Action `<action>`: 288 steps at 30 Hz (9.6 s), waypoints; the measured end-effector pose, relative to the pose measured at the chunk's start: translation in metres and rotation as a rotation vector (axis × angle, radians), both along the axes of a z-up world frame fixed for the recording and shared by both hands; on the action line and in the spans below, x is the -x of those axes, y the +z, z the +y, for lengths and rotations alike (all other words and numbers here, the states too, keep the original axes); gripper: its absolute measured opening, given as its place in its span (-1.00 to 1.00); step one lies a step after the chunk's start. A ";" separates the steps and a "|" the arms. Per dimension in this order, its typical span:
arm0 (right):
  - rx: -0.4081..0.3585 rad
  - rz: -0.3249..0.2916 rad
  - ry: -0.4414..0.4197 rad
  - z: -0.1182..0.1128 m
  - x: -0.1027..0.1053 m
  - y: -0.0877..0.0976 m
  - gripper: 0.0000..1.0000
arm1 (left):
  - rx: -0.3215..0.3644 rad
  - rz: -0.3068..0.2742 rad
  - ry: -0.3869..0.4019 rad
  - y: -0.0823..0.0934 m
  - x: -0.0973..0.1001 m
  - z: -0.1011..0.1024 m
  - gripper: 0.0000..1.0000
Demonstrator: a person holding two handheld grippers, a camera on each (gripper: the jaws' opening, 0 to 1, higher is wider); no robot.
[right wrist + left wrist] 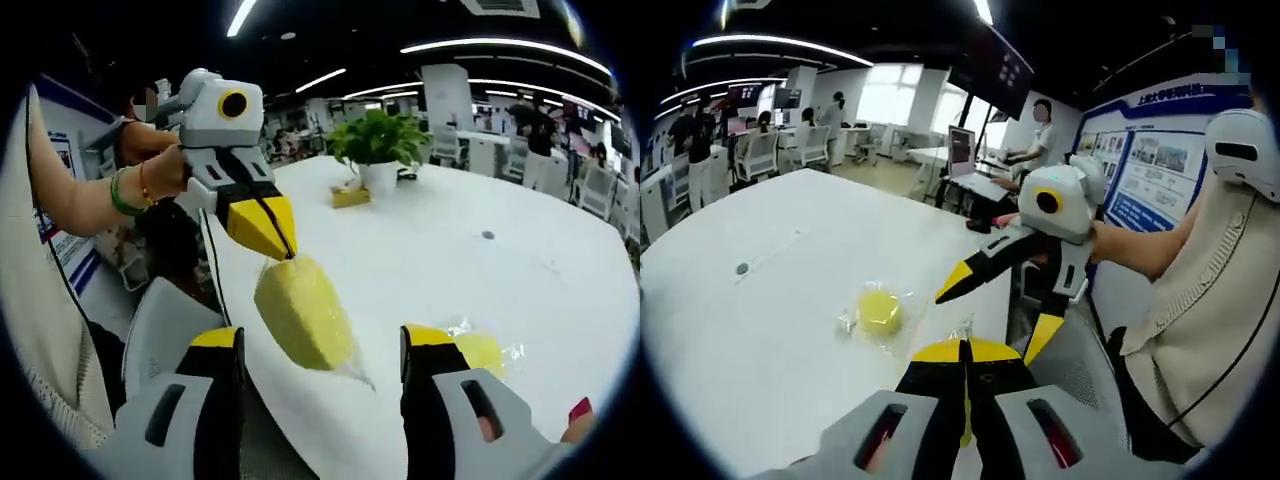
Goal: Compare the silicone blocks by pressing each to a similar depth, holding the contact briefly, and releasing to observe deformation and rebound differences across the visible hardness samples.
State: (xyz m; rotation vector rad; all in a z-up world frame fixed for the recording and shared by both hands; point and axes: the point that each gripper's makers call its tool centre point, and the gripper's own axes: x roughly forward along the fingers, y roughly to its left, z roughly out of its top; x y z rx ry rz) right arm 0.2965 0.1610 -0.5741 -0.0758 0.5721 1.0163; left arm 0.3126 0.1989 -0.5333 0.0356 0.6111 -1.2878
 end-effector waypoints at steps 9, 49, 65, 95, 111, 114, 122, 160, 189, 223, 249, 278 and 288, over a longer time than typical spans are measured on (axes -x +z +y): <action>-0.056 0.034 -0.138 -0.038 0.019 -0.005 0.11 | 0.022 0.072 0.074 -0.034 -0.023 0.001 -1.00; -0.040 0.171 -0.345 -0.084 0.015 -0.041 0.02 | -0.017 0.193 0.570 -0.162 -0.185 0.089 -1.00; -0.046 0.199 -0.308 -0.075 0.013 -0.049 0.00 | -0.172 0.091 0.519 -0.186 -0.175 0.096 -1.00; -0.123 0.087 -0.279 -0.066 0.021 -0.013 0.08 | -0.183 -0.064 0.579 -0.125 -0.116 0.114 -0.26; -0.197 -0.060 -0.252 -0.063 0.022 0.023 0.27 | -0.053 -0.139 0.567 -0.064 -0.040 0.095 -0.05; -0.202 -0.070 -0.245 -0.064 0.022 0.026 0.29 | -0.017 -0.154 0.569 -0.052 -0.028 0.093 -0.04; -0.196 -0.077 -0.217 -0.064 0.029 0.024 0.41 | 0.031 -0.222 0.522 -0.026 0.003 0.087 0.00; -0.192 -0.023 -0.253 -0.093 0.030 0.001 0.40 | 0.198 0.068 0.478 -0.035 0.043 0.051 0.38; -0.228 0.005 -0.351 -0.122 0.019 -0.007 0.35 | 0.496 0.426 0.583 -0.021 -0.051 -0.017 0.30; -0.232 0.058 -0.442 -0.154 0.016 -0.029 0.27 | 0.437 0.804 0.898 -0.127 -0.158 -0.062 0.46; -0.191 0.110 -0.496 -0.171 0.020 -0.048 0.25 | 0.304 0.865 0.970 -0.187 -0.181 -0.088 -0.16; -0.210 0.121 -0.476 -0.162 0.016 -0.049 0.17 | 0.154 0.738 0.713 -0.197 -0.177 -0.118 -1.00; -0.201 0.113 -0.443 -0.156 0.018 -0.043 0.16 | 0.019 0.443 0.515 -0.162 -0.161 -0.120 -1.00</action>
